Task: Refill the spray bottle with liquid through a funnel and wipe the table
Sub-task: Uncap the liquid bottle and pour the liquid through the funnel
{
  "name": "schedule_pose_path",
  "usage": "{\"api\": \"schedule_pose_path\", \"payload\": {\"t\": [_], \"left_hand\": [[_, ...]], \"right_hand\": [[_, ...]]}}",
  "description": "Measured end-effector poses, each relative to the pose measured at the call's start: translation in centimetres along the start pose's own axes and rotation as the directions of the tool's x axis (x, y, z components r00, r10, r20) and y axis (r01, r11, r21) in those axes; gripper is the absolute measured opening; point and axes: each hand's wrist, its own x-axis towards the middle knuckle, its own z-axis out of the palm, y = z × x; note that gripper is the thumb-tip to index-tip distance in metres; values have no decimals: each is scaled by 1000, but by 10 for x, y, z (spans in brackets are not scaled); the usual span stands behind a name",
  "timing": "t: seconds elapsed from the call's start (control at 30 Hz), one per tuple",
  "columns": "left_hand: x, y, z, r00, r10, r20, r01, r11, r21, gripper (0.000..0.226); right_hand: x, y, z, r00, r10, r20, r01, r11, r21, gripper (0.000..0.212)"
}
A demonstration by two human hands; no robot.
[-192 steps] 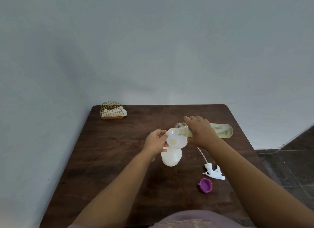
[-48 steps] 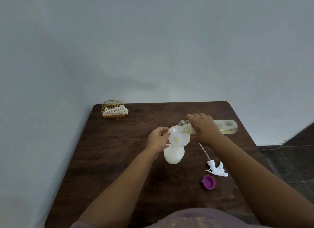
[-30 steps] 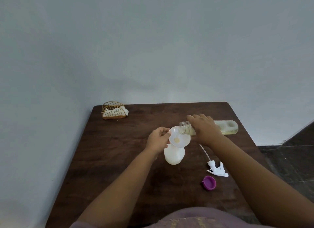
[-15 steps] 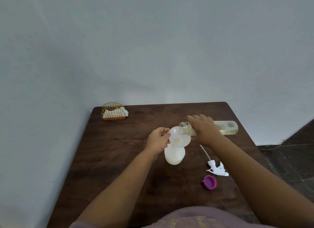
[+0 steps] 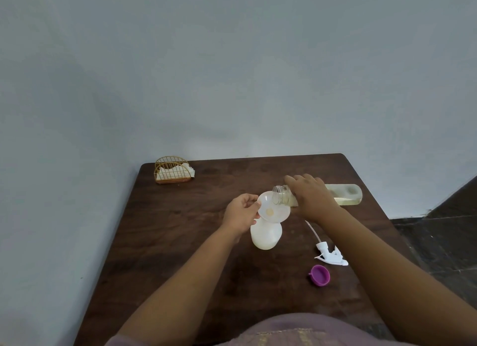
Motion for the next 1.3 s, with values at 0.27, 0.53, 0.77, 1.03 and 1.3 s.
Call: {"api": "schedule_pose_path", "payload": {"t": [0.27,0.53,0.77,1.03,1.3], "left_hand": [[1,0,0,1000,-6,-6,7,999,31,30],[2,0,0,1000,-14,-18,15,999,48,30],[3,0,-1,1000,-8,-12,8,999,50,31],[4,0,0,1000,-10,-10,10,999,40,31],[6,1,0,1000,-10,-10,10,999,46,31]], "right_hand": [[2,-3,-2,999,15,31,-15,1000,2,43],[2,-5,-5,999,16,40,-17,1000,12,44],[3,-6,-6,999,22,49,-21,1000,-2,44],[5,-4,-4,998,29,48,-29,1000,-2,45],[6,-6,-7,998,29,52,-29,1000,-3,47]]}}
